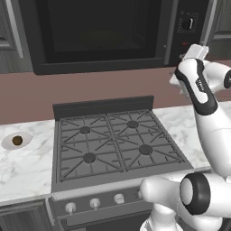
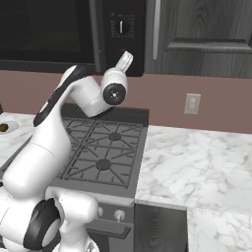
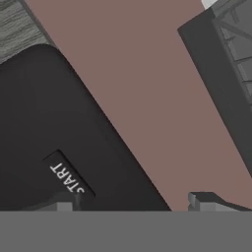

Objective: Remove the kiwi from the bowl and place it on the small plate. Then place the bowl with only the shrimp in the microwave, close the door, and press the start button to microwave the shrimp.

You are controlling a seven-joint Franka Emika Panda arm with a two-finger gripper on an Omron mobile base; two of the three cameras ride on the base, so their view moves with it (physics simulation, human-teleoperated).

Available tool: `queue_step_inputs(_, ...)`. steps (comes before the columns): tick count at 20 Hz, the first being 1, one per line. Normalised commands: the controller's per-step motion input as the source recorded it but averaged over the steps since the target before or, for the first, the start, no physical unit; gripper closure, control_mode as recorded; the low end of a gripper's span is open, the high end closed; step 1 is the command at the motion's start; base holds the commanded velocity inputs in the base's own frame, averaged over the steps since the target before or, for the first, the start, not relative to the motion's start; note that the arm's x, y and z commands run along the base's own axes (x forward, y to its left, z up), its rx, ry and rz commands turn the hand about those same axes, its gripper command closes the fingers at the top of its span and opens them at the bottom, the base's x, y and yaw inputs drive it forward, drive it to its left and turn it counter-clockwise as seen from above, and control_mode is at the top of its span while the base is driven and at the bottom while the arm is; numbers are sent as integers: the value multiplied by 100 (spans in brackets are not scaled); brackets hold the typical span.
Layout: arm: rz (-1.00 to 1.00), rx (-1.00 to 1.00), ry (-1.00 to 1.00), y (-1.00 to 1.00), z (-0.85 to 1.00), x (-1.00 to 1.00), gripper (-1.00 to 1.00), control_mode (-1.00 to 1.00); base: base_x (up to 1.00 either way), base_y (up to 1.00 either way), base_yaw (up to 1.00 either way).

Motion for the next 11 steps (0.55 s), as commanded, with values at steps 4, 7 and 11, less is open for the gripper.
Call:
queue_step_inputs(4,0,0,0,-1,-28,10,-100,-100,0,0,0)
queue_step_inputs(7,1,0,2,0,-40,32,-100,-100,0,0,0)
queue_step_inputs(11,3,2,1,0,-36,47,-100,-100,0,0,0)
